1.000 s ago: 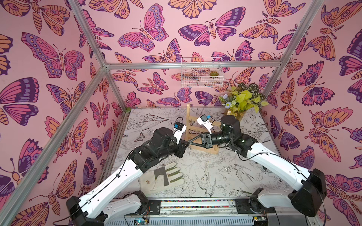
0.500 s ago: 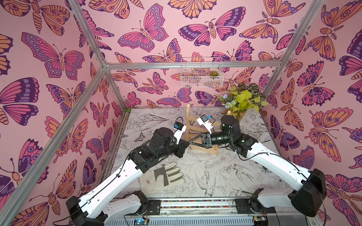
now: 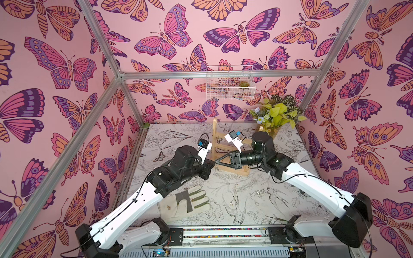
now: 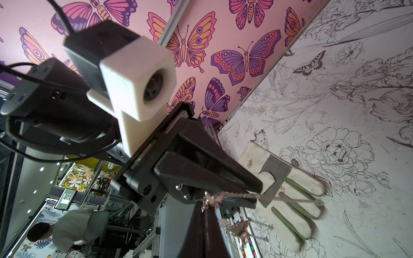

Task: Hang the necklace on the jewelry display stand
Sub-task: Adjust the necklace.

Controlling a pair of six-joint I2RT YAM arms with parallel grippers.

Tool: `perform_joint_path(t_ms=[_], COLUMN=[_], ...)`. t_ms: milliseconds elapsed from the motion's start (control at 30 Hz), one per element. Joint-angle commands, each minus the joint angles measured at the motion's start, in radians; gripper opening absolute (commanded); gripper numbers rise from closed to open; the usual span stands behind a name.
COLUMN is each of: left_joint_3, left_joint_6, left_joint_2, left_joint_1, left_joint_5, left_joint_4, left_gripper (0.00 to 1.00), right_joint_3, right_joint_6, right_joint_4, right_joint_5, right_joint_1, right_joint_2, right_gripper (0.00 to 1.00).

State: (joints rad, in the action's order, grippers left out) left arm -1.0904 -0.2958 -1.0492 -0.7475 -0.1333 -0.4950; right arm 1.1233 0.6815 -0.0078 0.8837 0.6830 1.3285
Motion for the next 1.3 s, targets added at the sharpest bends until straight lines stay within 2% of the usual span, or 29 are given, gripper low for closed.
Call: perform_joint_path(t_ms=[0,567,833,1267], left_joint_3=[0.003,0.007,0.015,0.017], left_joint_6=[0.010,0.004,0.021,0.026], left_joint_2=[0.000,0.001,0.023,0.035], left_joint_1=[-0.006,-0.007,-0.007,-0.015], left_joint_5=[0.015,-0.011,0.004,-0.024], left_joint_4=[-0.003,0.022,-0.021,-0.031], left_gripper=[0.14,0.15,0.15,0.15], right_joint_3=[0.004,0.002,0.016,0.026], right_joint_6=[0.002,0.008,-0.023,-0.001], right_joint_4=[0.017,0.028,-0.017,0.016], right_joint_5=[0.008,0.005,-0.015,-0.010], right_joint_1=[0.003,0.014,0.008,0.004], right_joint_2=[-0.021,-0.012,-0.014,-0.002], right_gripper=[0.00,0.00,0.00,0.00])
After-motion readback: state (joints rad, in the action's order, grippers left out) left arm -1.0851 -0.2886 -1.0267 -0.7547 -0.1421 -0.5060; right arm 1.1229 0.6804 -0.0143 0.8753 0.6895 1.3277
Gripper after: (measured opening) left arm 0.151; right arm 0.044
